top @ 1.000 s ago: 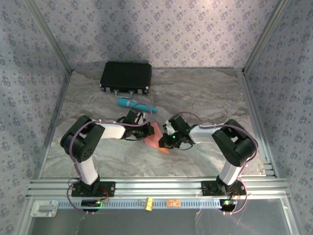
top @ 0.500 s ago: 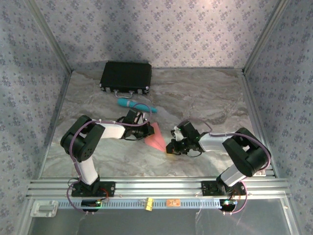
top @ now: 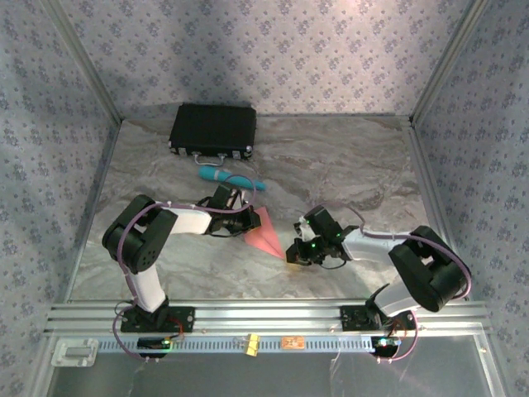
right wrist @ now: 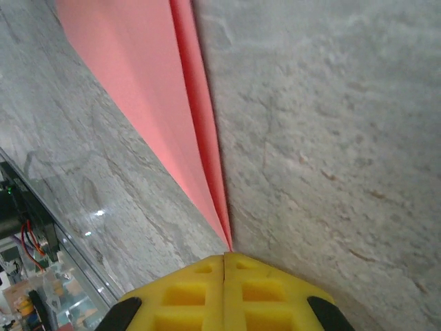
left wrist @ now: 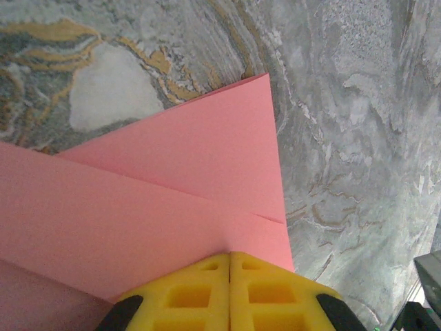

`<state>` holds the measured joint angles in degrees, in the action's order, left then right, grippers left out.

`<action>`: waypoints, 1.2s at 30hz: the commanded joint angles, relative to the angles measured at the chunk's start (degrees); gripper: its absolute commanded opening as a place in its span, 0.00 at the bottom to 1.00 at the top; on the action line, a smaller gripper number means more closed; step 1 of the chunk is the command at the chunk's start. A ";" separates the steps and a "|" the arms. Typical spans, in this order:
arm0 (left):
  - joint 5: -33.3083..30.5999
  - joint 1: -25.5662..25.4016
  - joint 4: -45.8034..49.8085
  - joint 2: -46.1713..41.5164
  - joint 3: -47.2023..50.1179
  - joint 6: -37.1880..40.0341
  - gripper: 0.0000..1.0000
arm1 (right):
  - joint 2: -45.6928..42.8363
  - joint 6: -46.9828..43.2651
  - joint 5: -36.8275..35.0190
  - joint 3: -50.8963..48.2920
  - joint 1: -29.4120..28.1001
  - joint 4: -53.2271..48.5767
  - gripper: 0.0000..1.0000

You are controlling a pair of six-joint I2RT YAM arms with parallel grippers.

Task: Fold a paper plane with a square sheet of paper (pick it up from the middle)
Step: Fourth fold the wing at the center of the table.

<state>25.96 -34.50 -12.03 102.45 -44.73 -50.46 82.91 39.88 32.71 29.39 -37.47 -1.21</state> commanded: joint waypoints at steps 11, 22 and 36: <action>-3.39 0.58 4.13 2.62 0.58 0.12 0.08 | 5.19 -0.85 1.21 9.86 0.04 -0.96 0.06; -3.24 0.32 5.25 2.06 -0.35 0.61 0.08 | 12.98 -2.55 0.48 12.52 -1.50 -4.47 0.06; -6.62 -2.85 9.48 -6.71 -5.57 0.90 0.15 | 12.91 -1.08 -0.36 5.43 0.32 -2.95 0.01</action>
<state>21.37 -35.88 -4.25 99.00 -49.06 -49.34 94.87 38.57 35.79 37.34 -37.45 2.17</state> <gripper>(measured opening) 0.148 0.052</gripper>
